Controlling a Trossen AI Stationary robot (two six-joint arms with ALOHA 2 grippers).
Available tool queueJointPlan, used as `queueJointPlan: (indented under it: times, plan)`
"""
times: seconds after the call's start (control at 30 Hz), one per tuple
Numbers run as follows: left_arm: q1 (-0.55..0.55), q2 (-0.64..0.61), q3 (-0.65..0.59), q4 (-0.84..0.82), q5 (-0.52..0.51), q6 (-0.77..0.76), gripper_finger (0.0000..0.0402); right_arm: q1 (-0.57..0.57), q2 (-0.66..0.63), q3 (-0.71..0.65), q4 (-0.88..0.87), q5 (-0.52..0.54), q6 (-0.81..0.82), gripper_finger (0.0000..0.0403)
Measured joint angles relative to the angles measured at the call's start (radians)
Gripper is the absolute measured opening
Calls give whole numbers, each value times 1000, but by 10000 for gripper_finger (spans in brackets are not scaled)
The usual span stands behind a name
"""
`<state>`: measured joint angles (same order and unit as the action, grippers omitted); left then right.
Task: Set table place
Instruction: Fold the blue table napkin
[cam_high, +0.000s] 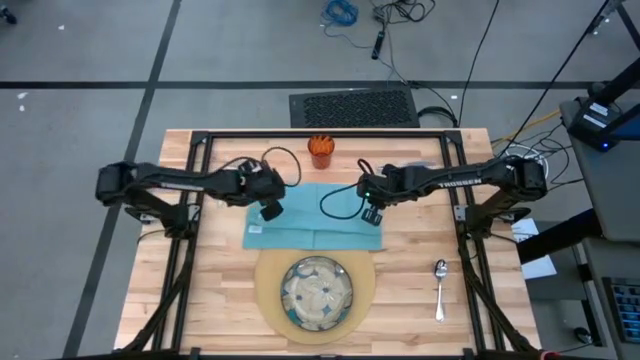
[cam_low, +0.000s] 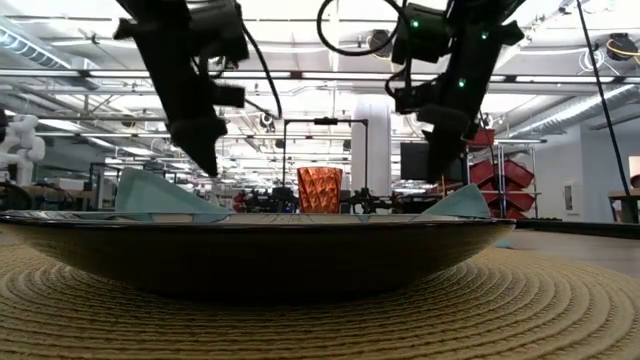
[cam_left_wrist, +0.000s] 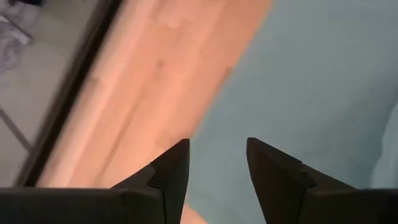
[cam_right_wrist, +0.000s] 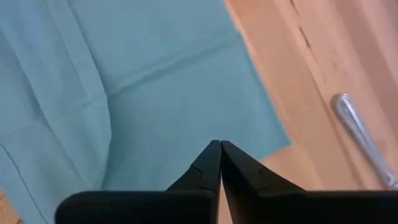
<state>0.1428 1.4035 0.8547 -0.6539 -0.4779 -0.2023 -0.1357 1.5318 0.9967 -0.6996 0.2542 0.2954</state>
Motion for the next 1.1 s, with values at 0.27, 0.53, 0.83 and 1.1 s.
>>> queueJointPlan:
  times: [0.27, 0.53, 0.83, 1.1]
  plan:
    - [-11, 99, 0, 11, 69, -27, 145, 5, 0, -76, 64, -55, 55, 0]
    - [-93, 116, 0, 12, 111, -79, 145, 83, 0, -125, 87, -82, 135, 0]
    - [-176, 116, 0, 3, 111, -155, 145, 164, 0, -134, 130, -126, 194, 0]
    - [-264, 115, -46, -56, 110, -244, 145, 254, 0, -134, 128, -131, 258, 0]
